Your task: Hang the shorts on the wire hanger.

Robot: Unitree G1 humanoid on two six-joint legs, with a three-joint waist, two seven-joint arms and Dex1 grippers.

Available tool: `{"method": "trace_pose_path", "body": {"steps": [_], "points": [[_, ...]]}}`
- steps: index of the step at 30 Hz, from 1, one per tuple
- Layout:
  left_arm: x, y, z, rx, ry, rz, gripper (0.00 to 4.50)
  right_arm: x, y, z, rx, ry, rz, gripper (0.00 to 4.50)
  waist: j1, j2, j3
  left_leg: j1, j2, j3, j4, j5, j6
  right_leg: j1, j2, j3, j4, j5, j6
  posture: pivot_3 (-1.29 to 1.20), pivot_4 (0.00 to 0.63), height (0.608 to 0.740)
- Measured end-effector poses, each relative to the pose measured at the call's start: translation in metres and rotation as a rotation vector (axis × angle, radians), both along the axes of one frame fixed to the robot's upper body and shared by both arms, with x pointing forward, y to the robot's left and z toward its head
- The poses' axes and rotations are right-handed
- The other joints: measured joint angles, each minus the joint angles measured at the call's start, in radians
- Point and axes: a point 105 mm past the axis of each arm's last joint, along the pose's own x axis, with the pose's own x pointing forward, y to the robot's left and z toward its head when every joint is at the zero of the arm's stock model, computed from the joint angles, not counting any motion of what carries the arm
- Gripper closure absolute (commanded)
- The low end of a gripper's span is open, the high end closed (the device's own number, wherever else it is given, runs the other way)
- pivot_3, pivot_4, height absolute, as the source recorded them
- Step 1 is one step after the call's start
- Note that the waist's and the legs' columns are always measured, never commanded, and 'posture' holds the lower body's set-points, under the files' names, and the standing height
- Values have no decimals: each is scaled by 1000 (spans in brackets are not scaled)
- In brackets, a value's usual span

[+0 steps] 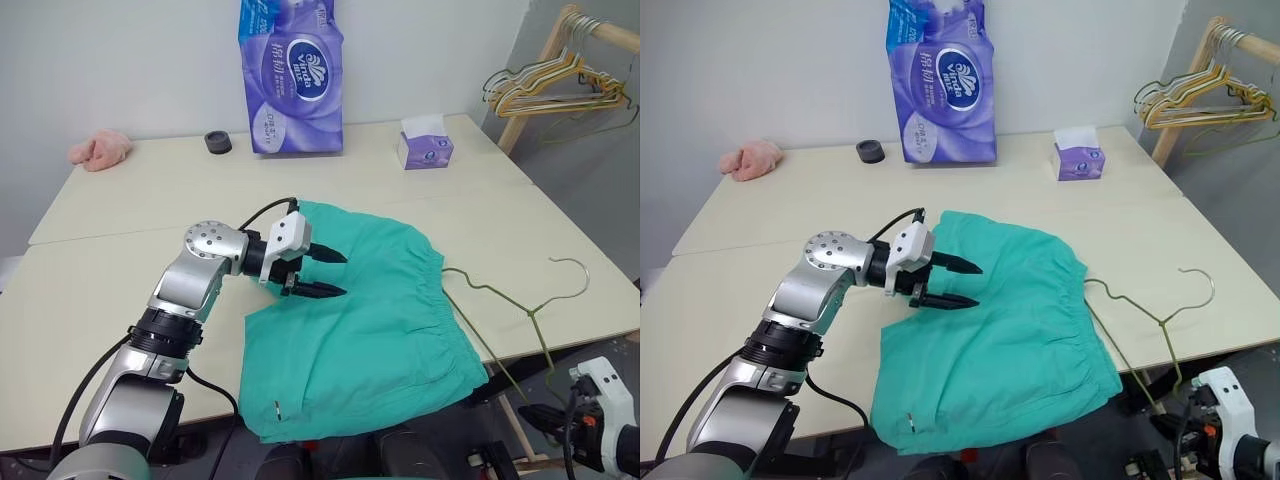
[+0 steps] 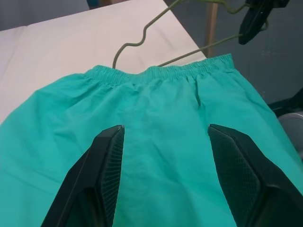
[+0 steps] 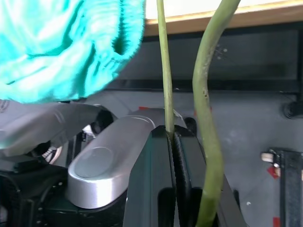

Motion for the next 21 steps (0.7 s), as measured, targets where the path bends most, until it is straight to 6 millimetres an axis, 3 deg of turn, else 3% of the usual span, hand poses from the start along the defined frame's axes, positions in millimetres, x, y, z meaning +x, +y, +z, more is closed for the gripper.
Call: {"method": "trace_pose_path", "body": {"steps": [10, 21], "points": [[13, 8, -1, -1, -53, 90, 1533, -3, -15, 6, -9, 11, -2, 4500, 6, 0, 0, 0, 0, 0, 0, 0, 0, 0, 0, 0, 0, 0, 0, -219, 92, 740], [22, 13, -2, 2, -89, 122, 1533, 15, 0, 15, 19, -29, 98, 4500, 7, 0, 0, -1, 0, 0, 0, 0, 0, 0, 0, 0, 0, 0, 0, -202, 86, 740]]}}
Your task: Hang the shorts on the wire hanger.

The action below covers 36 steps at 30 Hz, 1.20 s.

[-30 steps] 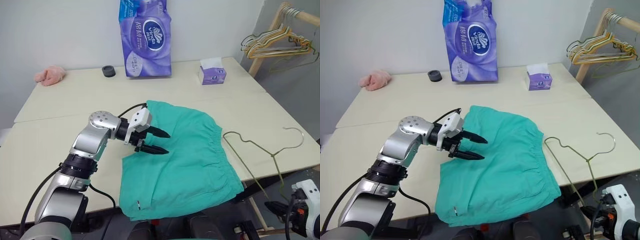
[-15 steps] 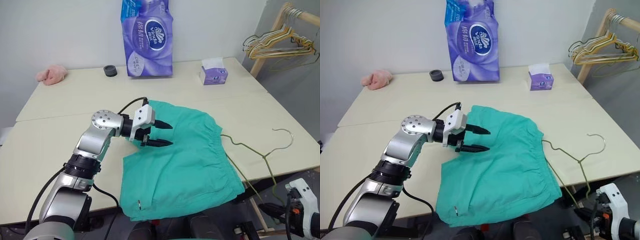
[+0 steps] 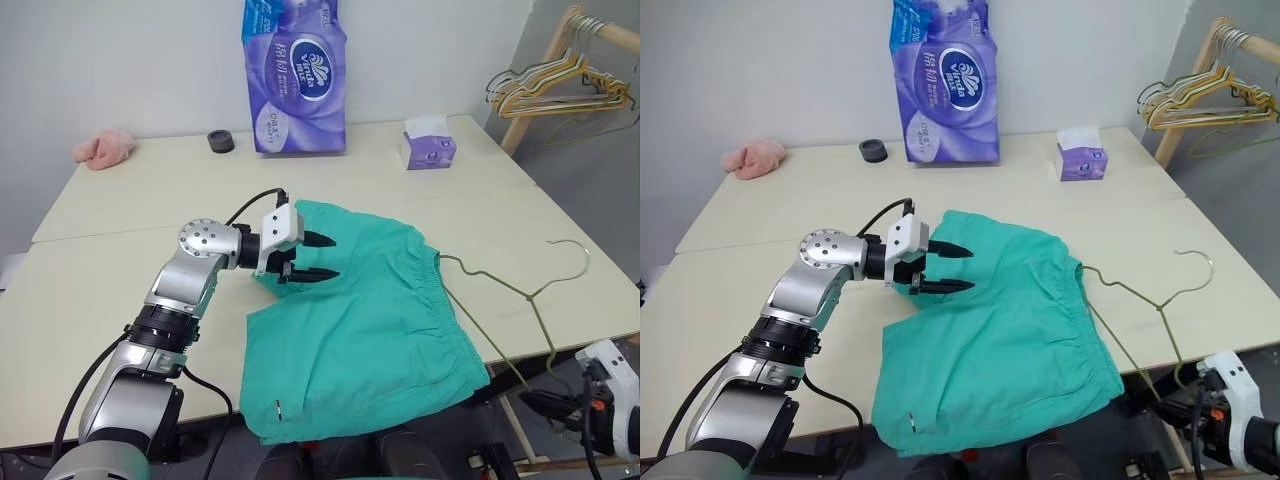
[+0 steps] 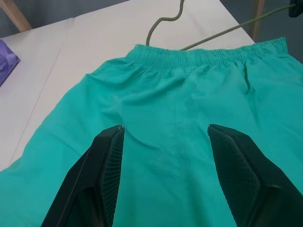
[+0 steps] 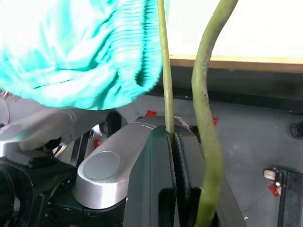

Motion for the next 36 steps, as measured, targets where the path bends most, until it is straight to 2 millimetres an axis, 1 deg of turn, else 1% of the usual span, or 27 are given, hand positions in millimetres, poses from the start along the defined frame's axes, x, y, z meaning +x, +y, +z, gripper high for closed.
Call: {"method": "trace_pose_path", "body": {"steps": [5, 9, 12, 16, 20, 23, 30, 36], "points": [[1, 1, 0, 6, -12, 1, 1533, 2, -1, 0, -4, 18, 20, 4500, 1, 0, 0, 0, 0, 0, 0, 0, 0, 0, 0, 0, 0, 0, 0, -202, 86, 740], [1, 1, 0, 7, -18, -1, 1533, 5, 9, -10, 27, 54, 60, 4500, 0, 0, 0, 0, 0, 0, 0, 0, 0, 0, 0, 0, 0, 0, 0, -203, 81, 740], [1, -1, 2, 4, -25, -5, 1533, 14, 13, -16, 40, 63, 75, 4500, -1, 0, 0, 0, 0, 0, 0, 0, 0, 0, 0, 0, 0, 0, 0, -200, 80, 740], [4, -2, 6, -4, -33, -1, 1533, 36, 16, -17, 19, 39, 120, 4500, 0, 0, 0, 0, 0, 0, 0, 0, 0, 0, 0, 0, 0, 0, 0, -193, 78, 740], [5, -2, 6, -9, -34, 3, 1533, 52, 12, -19, 15, 24, 105, 4500, 1, 0, 0, 0, 0, -1, 0, 0, 0, 0, 0, 0, 1, 0, 0, -188, 78, 740], [6, -1, 6, -12, -35, 8, 1533, 56, 10, -25, 35, 47, 94, 4500, 1, -1, 0, 0, 0, -1, 1, 0, 0, 0, 0, 0, 1, 1, 1, -182, 78, 740], [7, -1, 7, -20, -40, 25, 1533, 61, 14, -24, 44, 41, 113, 4500, -6, -1, 0, 0, 0, 0, 1, 0, 0, -1, 0, 0, 1, 1, 2, -176, 81, 740], [15, 4, 19, -109, -32, 95, 1533, 71, 23, -22, -1, 6, 151, 4500, -32, -2, 1, 1, 1, 4, 2, 0, 0, -1, 0, 2, 1, 4, 6, -192, 81, 740]]}}
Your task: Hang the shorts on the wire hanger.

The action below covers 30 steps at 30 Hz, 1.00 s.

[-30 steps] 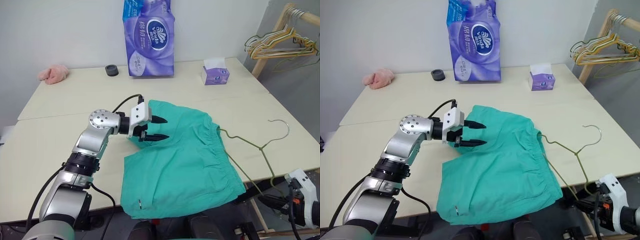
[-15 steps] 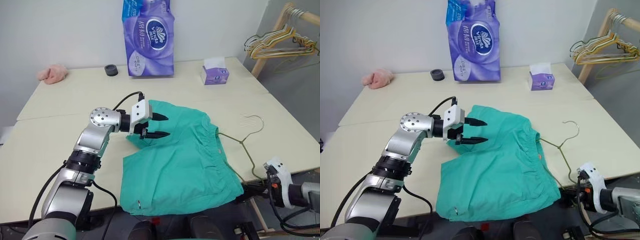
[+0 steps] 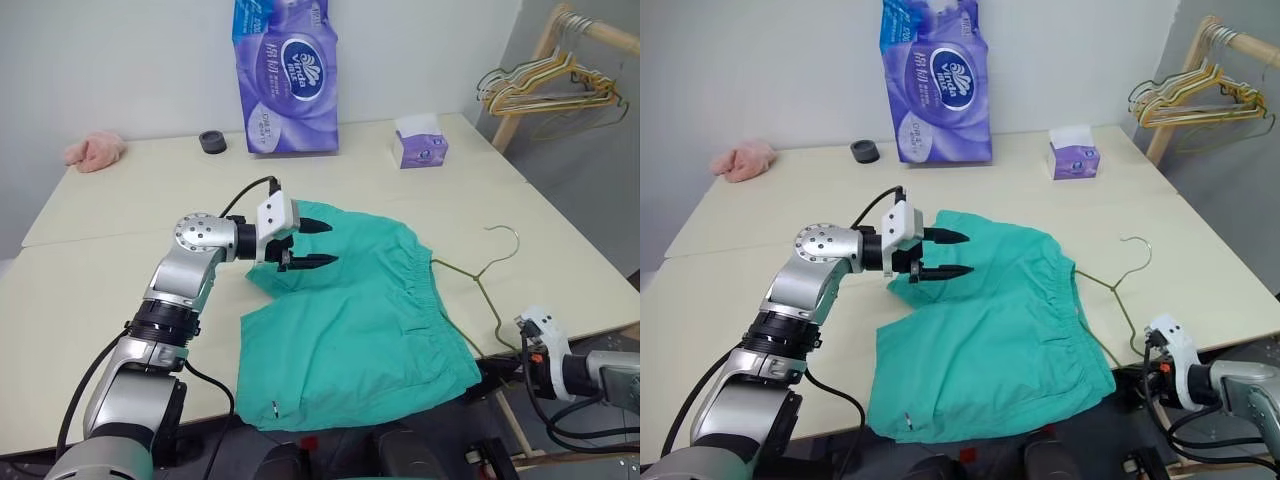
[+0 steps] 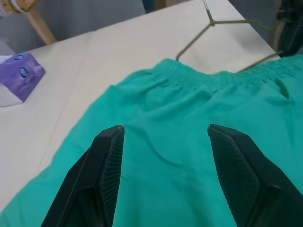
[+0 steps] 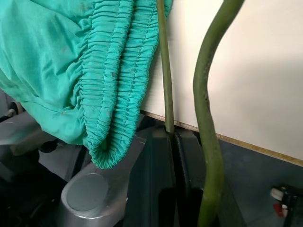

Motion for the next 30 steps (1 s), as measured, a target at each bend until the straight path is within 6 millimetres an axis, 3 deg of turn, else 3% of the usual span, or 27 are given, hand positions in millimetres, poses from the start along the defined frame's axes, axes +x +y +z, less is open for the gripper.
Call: {"method": "trace_pose_path", "body": {"steps": [6, 9, 11, 19, 25, 30], "points": [[6, -11, 18, -69, -10, 2, 1533, 6, 13, 10, 17, -6, 38, 4500, -44, -1, 1, -2, 0, 3, -1, 0, 0, -6, 1, 4, 2, 2, 0, -192, 79, 740], [5, -13, 18, -78, -6, -2, 1533, 12, 29, 60, 50, -151, 183, 4500, -45, 5, -1, -3, 0, 3, -2, -1, 1, -7, 1, 4, 3, 1, 1, -194, 81, 740], [6, -10, 19, -75, -7, 4, 1533, 8, 27, 78, 10, -185, 235, 4500, -27, 2, -2, -4, 0, -4, -2, -1, 1, -5, 1, 0, 0, 0, 2, -194, 81, 740], [6, -8, 16, -74, 7, 22, 1533, 7, 21, 79, -14, -161, 235, 4500, 32, 0, -2, -10, -3, -4, 1, -1, 2, -6, -3, -1, -1, 3, -3, -199, 83, 740], [6, -8, 16, -82, 22, 22, 1533, 14, 23, 67, -48, -142, 235, 4500, 33, 1, -2, -9, -3, -4, 1, -1, 2, -6, -3, -2, 0, 4, -4, -192, 80, 740], [6, -4, 16, -82, 78, 24, 439, 31, 27, 80, -117, -263, 282, 4500, 29, 1, -2, -8, -2, -3, 1, -1, 2, -7, -3, -3, 1, 4, -4, -190, 77, 740]]}}
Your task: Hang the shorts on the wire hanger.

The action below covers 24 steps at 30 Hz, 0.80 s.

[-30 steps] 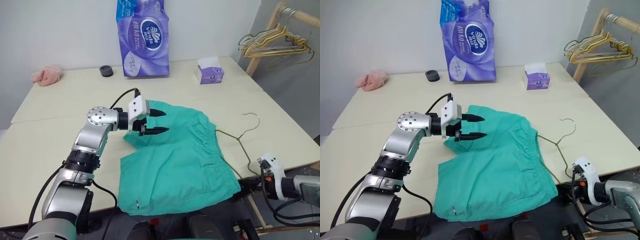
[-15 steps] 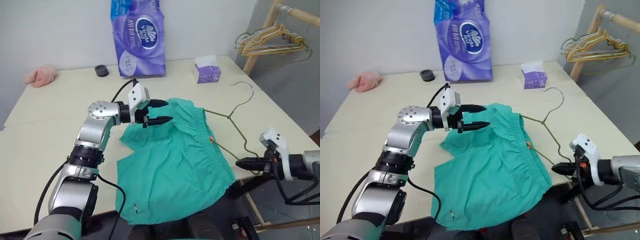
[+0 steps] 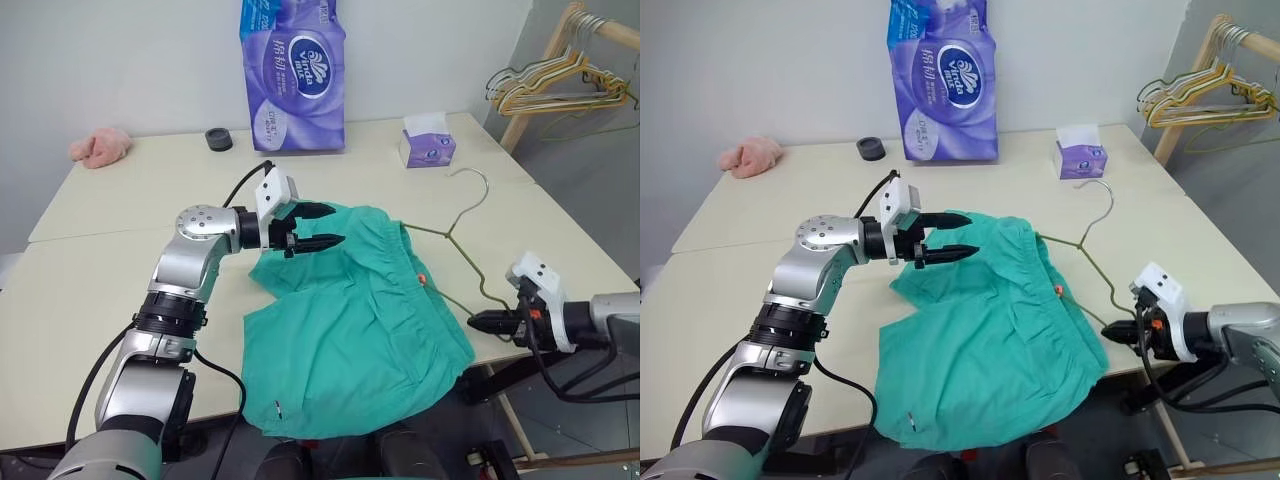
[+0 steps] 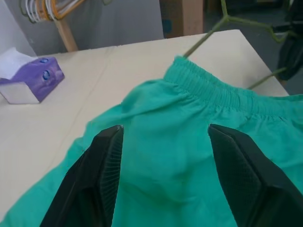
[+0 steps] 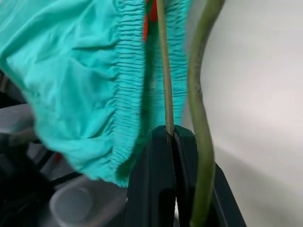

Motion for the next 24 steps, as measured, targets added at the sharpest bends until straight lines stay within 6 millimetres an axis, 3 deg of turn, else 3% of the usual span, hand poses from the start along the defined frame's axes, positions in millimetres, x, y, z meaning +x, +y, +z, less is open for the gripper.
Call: {"method": "trace_pose_path", "body": {"steps": [2, 5, 9, 18, 24], "points": [[3, 3, 8, -10, -15, 14, 30, 2, 3, 4, -32, -36, 32, 4500, 2, 0, 0, 0, 0, -1, 0, 0, 0, 0, 0, 0, 0, 0, 0, -190, 74, 740], [8, 5, 23, -15, -63, 13, 30, 1, 11, 8, -83, -86, 104, 4500, 3, 0, 0, -1, 0, -1, 0, 0, 0, 0, 0, 0, -1, 0, 0, -193, 71, 740], [8, 5, 25, 8, -73, -34, 30, -3, 22, 5, -131, -117, 184, 4500, 2, 0, 0, -1, 0, -1, 0, 0, 0, -1, 0, 0, -1, 0, 0, -195, 70, 740], [-30, 4, -5, 246, 60, -346, 30, -3, 29, 15, -214, -204, 268, 4500, -2, 0, 0, -6, 0, 1, 0, 0, 0, -8, 0, 0, 2, 1, -2, -211, 71, 740], [-33, 2, -20, 316, 85, -389, 30, -4, 38, 23, -235, -262, 316, 4500, -1, 0, 0, -7, 0, 1, 1, 0, 0, -8, 0, 0, 2, 1, -2, -219, 72, 740]]}}
